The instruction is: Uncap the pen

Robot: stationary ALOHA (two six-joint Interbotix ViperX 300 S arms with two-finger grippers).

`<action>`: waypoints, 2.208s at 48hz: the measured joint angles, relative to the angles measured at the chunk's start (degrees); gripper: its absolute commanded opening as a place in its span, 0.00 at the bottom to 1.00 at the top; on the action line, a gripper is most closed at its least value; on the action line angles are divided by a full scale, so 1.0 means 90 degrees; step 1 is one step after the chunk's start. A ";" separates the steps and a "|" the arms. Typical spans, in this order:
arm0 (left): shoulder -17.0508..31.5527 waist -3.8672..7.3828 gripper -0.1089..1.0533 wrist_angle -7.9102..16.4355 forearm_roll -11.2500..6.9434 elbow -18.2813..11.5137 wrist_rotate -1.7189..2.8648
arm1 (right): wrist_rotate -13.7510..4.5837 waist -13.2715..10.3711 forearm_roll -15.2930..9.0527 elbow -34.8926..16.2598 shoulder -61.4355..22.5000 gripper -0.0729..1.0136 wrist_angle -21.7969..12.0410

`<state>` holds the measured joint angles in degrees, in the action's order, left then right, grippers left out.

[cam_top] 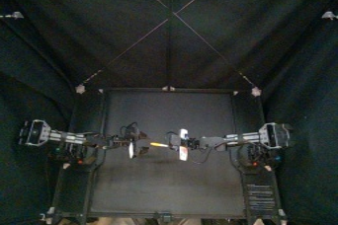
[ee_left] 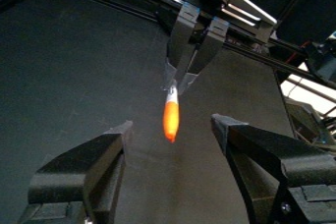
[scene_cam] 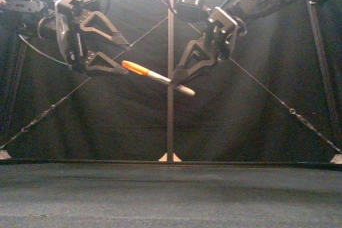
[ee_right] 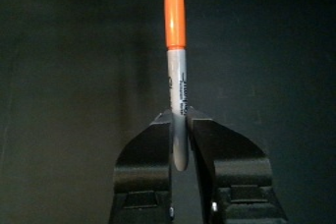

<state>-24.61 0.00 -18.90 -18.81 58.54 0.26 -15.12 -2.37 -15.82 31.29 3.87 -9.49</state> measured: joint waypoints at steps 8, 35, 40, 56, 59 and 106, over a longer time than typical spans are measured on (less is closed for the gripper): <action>0.0254 0.0000 0.92 0.0000 0.0000 -0.0166 -0.0010 | 0.0000 0.0010 -0.0137 -0.0137 -0.0127 0.47 0.0000; 0.0469 0.0049 0.66 -0.0010 -0.0020 -0.0205 -0.0010 | -0.0010 0.0010 -0.0312 -0.0254 -0.0146 0.47 0.0000; 0.0479 0.0078 0.51 0.0000 -0.0020 -0.0215 -0.0010 | -0.0010 0.0010 -0.0322 -0.0254 -0.0146 0.47 0.0000; 0.0459 0.0078 0.41 -0.0020 -0.0029 -0.0215 -0.0010 | -0.0010 0.0000 -0.0322 -0.0176 -0.0088 0.47 -0.0020; 0.0449 0.0078 0.41 -0.0029 -0.0020 -0.0215 -0.0010 | -0.0020 0.0000 -0.0303 -0.0088 -0.0010 0.47 -0.0010; -0.0801 0.0078 0.41 -0.0039 -0.0039 0.0703 0.0020 | -0.0049 -0.0244 -0.0117 0.0977 0.1084 0.47 0.0088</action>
<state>-31.82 0.70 -19.25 -19.16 64.86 0.44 -15.56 -4.57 -16.88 40.08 13.62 -8.70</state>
